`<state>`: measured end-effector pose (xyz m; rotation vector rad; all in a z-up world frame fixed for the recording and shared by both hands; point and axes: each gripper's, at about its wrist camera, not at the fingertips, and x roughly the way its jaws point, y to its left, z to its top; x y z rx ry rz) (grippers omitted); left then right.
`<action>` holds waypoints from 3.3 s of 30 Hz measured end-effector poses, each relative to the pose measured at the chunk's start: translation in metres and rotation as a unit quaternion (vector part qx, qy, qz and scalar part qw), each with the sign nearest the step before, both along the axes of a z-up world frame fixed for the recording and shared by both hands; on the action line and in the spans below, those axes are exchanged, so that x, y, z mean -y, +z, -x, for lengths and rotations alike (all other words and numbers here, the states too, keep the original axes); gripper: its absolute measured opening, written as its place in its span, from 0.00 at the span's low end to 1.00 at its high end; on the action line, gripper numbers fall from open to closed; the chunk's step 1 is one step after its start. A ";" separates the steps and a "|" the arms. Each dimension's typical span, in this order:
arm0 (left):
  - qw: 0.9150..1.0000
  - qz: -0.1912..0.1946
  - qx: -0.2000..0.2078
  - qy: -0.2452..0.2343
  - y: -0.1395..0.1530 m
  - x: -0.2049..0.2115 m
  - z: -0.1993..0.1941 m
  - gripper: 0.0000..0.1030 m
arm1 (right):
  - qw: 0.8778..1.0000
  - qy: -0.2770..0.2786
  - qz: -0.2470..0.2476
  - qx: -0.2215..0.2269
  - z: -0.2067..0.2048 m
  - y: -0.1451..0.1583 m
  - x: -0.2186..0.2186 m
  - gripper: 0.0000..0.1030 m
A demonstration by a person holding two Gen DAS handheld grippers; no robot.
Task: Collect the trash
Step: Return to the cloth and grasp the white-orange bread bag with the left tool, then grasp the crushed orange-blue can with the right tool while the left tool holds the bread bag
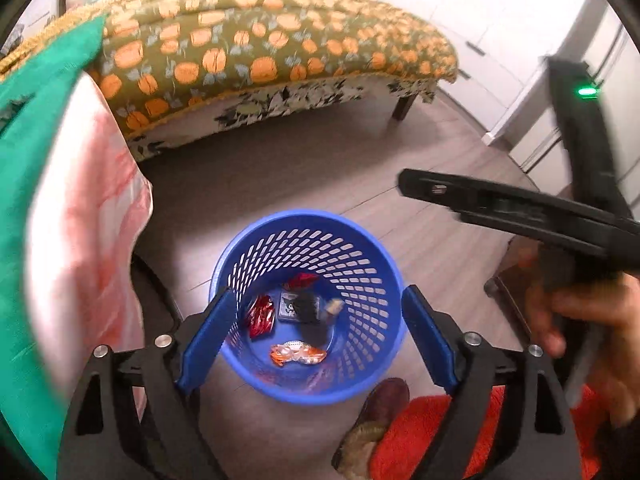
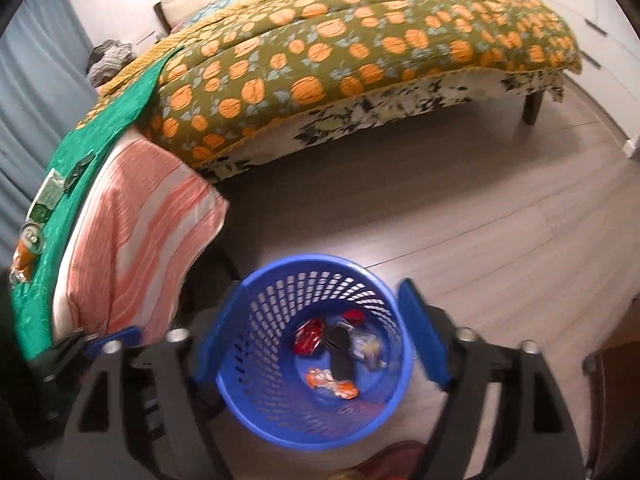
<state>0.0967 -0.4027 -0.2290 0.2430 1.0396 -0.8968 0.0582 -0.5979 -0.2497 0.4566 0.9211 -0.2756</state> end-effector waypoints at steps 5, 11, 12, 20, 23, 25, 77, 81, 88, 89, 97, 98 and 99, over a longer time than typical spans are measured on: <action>0.999 0.016 0.038 -0.013 0.038 -0.049 0.030 0.91 | 0.998 0.012 0.049 0.030 0.008 0.020 -0.028 0.82; 0.997 0.014 0.077 0.011 0.065 -0.134 0.046 0.91 | 0.987 0.072 0.129 0.064 0.003 0.051 -0.091 0.82; 0.996 0.009 0.088 0.027 0.066 -0.155 0.044 0.91 | 0.984 0.089 0.137 0.072 0.002 0.057 -0.109 0.82; 0.984 -0.027 0.122 0.124 0.067 -0.259 0.019 0.92 | 0.968 0.203 0.115 0.093 -0.015 0.073 -0.248 0.83; 0.980 -0.050 0.131 0.144 0.064 -0.290 0.006 0.92 | 0.961 0.237 0.110 0.087 -0.031 0.075 -0.296 0.83; 0.977 -0.061 0.132 0.156 0.062 -0.306 -0.003 0.92 | 0.957 0.252 0.113 0.085 -0.044 0.076 -0.320 0.83; 0.958 -0.036 0.098 0.269 0.068 -0.426 -0.077 0.76 | 0.948 0.298 0.088 0.061 -0.100 0.053 -0.408 0.83; 0.959 -0.051 0.098 0.262 0.055 -0.426 -0.077 0.88 | 0.954 0.285 0.069 0.061 -0.106 0.055 -0.398 0.95; 0.958 -0.079 0.092 0.258 0.047 -0.419 -0.082 0.92 | 0.949 0.279 0.132 0.060 -0.146 0.068 -0.400 0.95; 0.958 -0.081 0.091 0.260 0.046 -0.419 -0.083 0.93 | 0.948 0.280 0.137 0.059 -0.153 0.069 -0.402 0.95; 0.958 -0.077 0.088 0.262 0.046 -0.422 -0.083 0.94 | 0.949 0.254 0.181 0.049 -0.205 0.070 -0.409 0.90; 0.958 -0.077 0.088 0.262 0.046 -0.421 -0.083 0.94 | 0.949 0.257 0.179 0.043 -0.207 0.070 -0.407 0.80; 0.958 -0.077 0.088 0.262 0.046 -0.421 -0.083 0.94 | 0.949 0.259 0.178 0.041 -0.207 0.070 -0.406 0.64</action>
